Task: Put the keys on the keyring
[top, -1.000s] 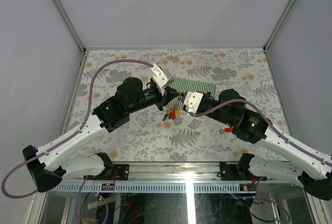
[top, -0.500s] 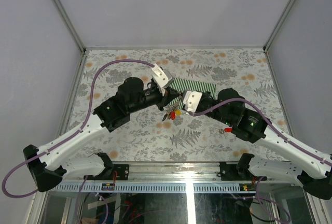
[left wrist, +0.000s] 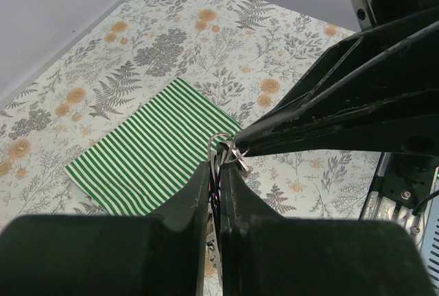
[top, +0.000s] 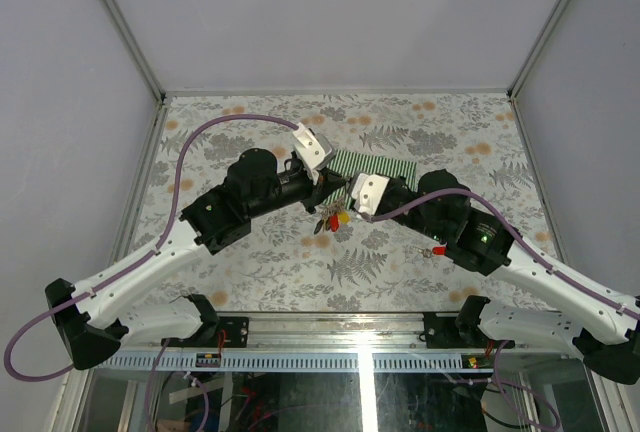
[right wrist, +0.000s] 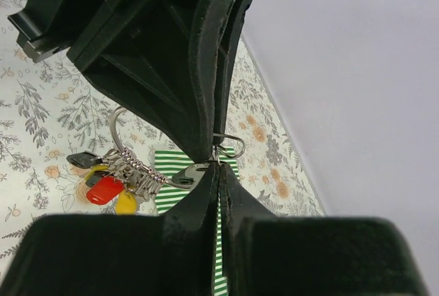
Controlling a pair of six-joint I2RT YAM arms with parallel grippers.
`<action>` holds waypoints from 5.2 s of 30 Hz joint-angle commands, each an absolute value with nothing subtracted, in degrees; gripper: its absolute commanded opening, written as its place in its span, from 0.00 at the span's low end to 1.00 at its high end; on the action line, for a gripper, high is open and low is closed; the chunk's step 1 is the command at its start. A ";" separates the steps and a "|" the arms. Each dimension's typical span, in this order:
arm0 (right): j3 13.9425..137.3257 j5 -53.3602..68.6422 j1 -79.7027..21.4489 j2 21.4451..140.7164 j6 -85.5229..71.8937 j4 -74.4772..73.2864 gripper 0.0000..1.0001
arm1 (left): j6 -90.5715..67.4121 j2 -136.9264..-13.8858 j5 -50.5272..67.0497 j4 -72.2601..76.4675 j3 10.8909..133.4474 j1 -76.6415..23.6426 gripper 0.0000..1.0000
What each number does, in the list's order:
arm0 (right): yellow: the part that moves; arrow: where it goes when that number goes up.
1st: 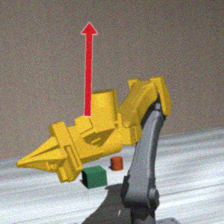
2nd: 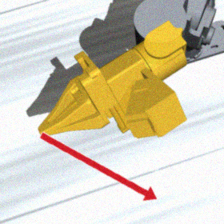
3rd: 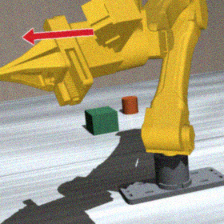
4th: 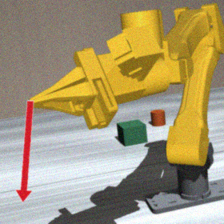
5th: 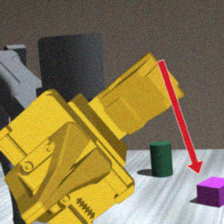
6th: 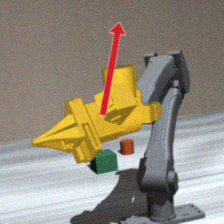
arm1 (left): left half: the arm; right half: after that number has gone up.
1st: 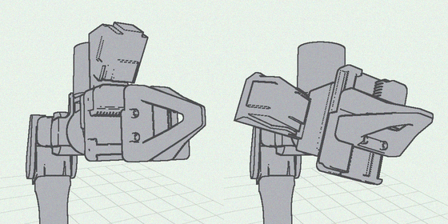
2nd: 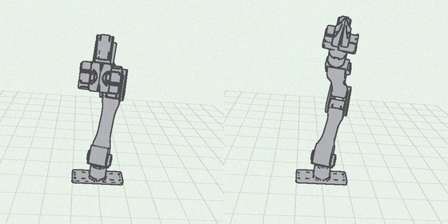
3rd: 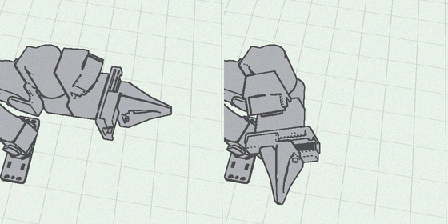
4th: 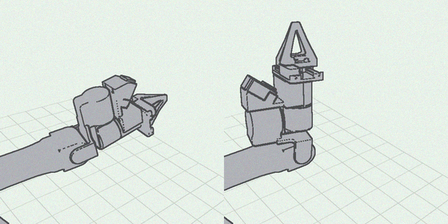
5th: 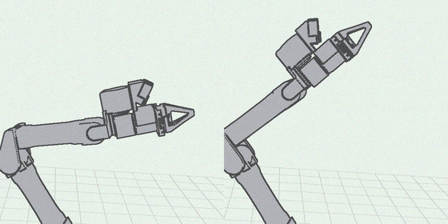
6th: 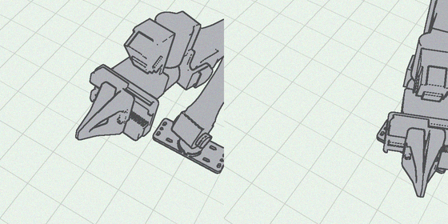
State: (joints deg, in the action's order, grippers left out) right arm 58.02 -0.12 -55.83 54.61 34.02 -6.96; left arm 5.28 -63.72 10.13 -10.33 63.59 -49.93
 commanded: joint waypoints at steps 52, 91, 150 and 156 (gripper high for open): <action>61.53 -7.26 -56.08 55.60 32.29 -3.09 0.04 | 8.28 -66.02 17.21 -10.64 66.17 -51.42 0.00; 59.91 -7.98 -56.09 49.99 33.07 -6.65 0.28 | 7.16 -65.77 15.96 -10.06 66.05 -51.74 0.00; 47.66 33.41 -56.12 46.15 -13.25 21.20 0.09 | -16.08 -45.66 27.88 -3.65 62.21 -51.63 0.00; 47.64 32.57 -56.13 45.67 -13.91 21.17 0.00 | -16.26 -45.56 27.59 -3.60 61.91 -51.61 0.06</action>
